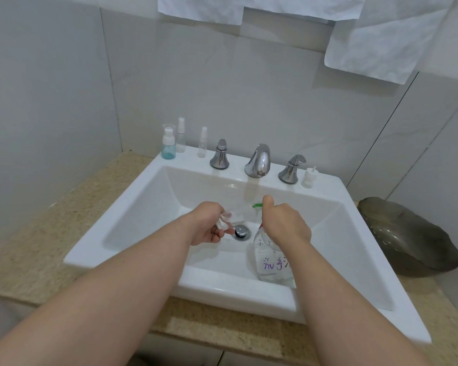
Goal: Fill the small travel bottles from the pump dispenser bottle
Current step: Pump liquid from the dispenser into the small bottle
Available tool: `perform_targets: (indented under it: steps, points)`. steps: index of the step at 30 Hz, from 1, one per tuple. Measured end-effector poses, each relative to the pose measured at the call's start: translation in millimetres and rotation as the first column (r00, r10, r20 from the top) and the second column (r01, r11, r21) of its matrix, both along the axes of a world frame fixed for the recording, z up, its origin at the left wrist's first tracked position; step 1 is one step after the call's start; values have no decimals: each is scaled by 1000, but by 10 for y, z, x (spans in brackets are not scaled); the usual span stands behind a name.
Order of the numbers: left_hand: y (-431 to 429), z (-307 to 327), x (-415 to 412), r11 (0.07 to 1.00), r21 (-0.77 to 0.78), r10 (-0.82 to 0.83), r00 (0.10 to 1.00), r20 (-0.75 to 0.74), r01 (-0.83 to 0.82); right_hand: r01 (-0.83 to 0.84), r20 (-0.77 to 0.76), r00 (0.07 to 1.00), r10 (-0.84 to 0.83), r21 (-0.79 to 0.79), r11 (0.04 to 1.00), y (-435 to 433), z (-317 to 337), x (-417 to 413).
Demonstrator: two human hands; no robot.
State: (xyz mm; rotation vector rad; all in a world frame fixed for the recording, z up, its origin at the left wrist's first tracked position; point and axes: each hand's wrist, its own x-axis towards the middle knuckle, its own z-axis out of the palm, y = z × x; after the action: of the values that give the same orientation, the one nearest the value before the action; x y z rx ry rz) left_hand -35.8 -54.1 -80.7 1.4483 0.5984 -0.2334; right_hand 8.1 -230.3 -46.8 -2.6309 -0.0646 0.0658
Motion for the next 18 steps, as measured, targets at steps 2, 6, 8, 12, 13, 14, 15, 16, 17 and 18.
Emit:
perform_targets:
  steps: [2,6,8,12,13,14,15,16,17,18]
  points:
    - [0,0,-2,1000,0,-3,1000,4,3,2,6,1000,-2,-14,1000,-7,-2,-14]
    - [-7,14,-5,1000,0,4,1000,8,-4,-8,15,1000,8,-37,999,-5,-13,-20]
    - [-8,10,-6,1000,-2,7,1000,6,-7,-4,14,1000,5,-36,999,-7,-14,-18]
    - [2,-1,-1,1000,2,5,1000,5,-5,10,-4,1000,-10,-16,1000,-12,-14,-4]
    - [5,-2,5,1000,2,7,1000,4,-7,10,-9,1000,-10,-11,1000,-8,-15,-1]
    - [8,-5,12,1000,2,8,1000,3,-8,8,-10,1000,-8,-7,1000,-4,-14,3]
    - [10,-10,17,1000,3,7,1000,2,-7,7,-12,1000,-7,-2,1000,0,-13,5]
    - [11,-13,21,1000,4,6,1000,2,-6,6,-13,1000,-6,1,1000,3,-11,5]
    - [12,-15,21,1000,4,6,1000,1,-6,9,-15,1000,-9,5,1000,7,-10,5]
    - [11,-17,19,1000,3,8,1000,1,-8,11,-17,1000,-11,6,1000,7,-7,5]
